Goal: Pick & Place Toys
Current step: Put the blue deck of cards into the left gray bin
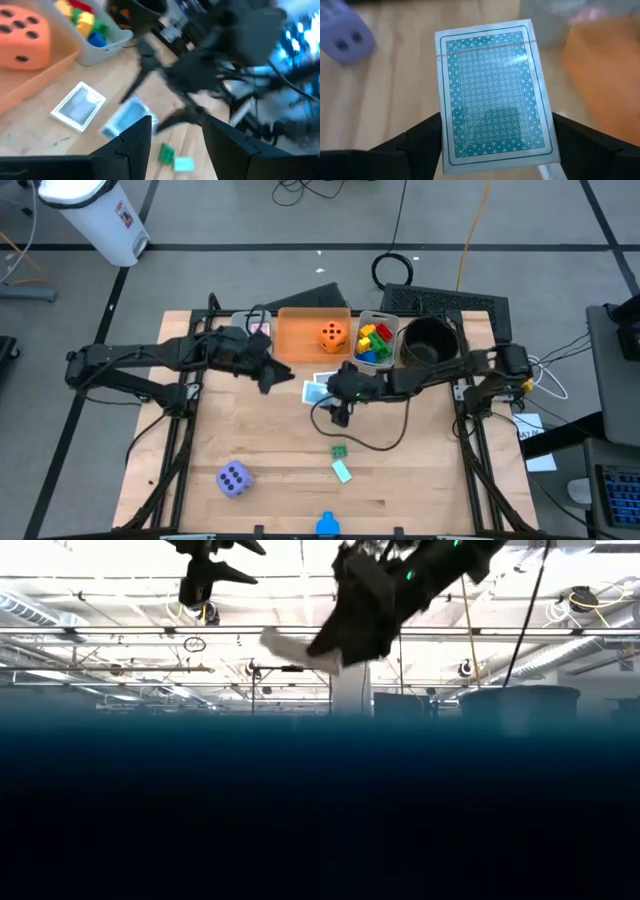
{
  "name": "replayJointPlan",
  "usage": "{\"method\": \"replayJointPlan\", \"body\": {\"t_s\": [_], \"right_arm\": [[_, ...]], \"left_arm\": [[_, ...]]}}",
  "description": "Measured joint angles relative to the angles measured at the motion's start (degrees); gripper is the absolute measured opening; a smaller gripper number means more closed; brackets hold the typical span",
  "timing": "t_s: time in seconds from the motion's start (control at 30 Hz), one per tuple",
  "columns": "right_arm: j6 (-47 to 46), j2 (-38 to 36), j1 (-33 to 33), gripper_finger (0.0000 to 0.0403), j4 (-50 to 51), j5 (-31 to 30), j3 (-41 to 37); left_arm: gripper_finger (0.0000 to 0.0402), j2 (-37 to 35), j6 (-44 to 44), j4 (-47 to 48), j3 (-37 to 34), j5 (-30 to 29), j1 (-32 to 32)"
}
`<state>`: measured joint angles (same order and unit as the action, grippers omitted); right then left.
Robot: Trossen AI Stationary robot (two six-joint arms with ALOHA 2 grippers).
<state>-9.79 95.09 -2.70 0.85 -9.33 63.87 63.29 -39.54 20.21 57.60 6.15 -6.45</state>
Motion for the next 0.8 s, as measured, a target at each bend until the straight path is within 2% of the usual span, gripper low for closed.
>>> {"method": "replayJointPlan", "body": {"t_s": [0.13,0.3,0.4,0.53,0.7,0.8], "right_arm": [[0.43,-4.70,-0.04,0.0309,0.34,-2.00,0.09],[0.79,-9.34,-0.02,0.0309,0.05,-7.25,0.09],[1.94,-10.65,-0.02,0.0310,0.22,-9.04,0.09],[1.95,-11.25,-0.02,0.0309,1.47,-10.08,0.08],[1.48,-11.17,-0.02,0.0309,2.53,-10.34,0.01],[0.59,-11.17,-0.02,0.0309,3.34,-10.39,-0.02]], "left_arm": [[0.0182,0.64,-7.12,-0.98,0.00,0.71,-4.23],[0.0182,3.13,-11.39,-1.71,0.02,1.19,-7.23],[0.0182,5.79,-13.73,-4.63,0.02,4.16,-7.63],[0.0182,9.34,-15.03,-13.07,0.02,9.18,-7.64],[0.0182,12.53,-17.04,-21.25,0.02,10.25,-7.02],[0.0182,13.42,-16.82,-21.53,0.04,10.47,-6.93]]}}
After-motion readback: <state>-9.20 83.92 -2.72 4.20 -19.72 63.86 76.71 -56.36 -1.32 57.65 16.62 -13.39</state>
